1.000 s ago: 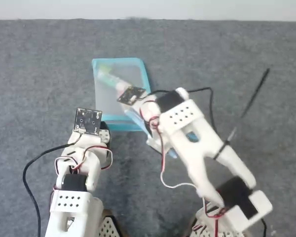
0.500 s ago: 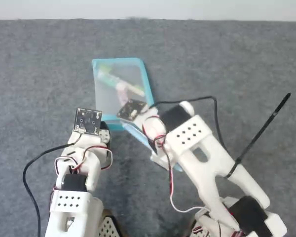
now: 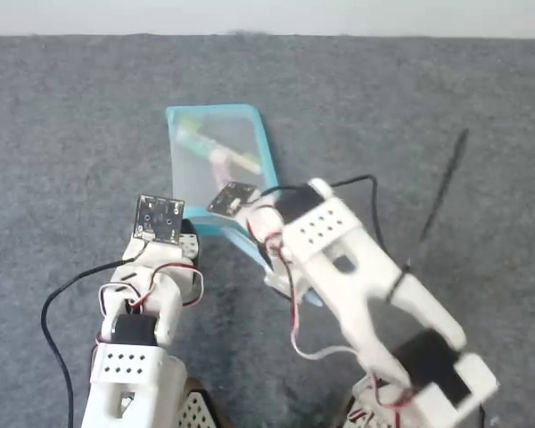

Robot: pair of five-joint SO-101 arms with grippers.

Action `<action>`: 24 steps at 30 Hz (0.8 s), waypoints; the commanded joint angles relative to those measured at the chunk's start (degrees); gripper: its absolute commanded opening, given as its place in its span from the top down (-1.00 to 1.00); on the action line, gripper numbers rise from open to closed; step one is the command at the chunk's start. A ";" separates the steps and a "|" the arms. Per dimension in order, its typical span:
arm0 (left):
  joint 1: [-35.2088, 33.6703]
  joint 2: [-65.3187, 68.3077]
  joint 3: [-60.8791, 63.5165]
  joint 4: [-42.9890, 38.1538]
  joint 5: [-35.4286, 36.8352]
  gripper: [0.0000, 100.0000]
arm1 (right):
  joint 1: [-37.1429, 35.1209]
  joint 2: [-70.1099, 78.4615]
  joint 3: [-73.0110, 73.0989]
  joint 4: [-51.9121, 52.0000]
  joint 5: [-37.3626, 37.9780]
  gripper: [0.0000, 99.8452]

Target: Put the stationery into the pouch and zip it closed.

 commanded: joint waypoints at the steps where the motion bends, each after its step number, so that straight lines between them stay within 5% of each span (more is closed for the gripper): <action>1: 0.18 -1.14 -2.07 -0.35 0.44 0.97 | -0.22 3.30 -8.88 0.48 -1.14 0.98; 17: 6.95 -1.14 -2.51 0.09 -1.76 0.97 | -0.13 28.88 -48.79 1.45 -17.23 0.97; 24: 7.12 -1.14 -2.59 0.09 -3.43 0.97 | 0.13 33.10 -59.52 7.34 -17.49 0.52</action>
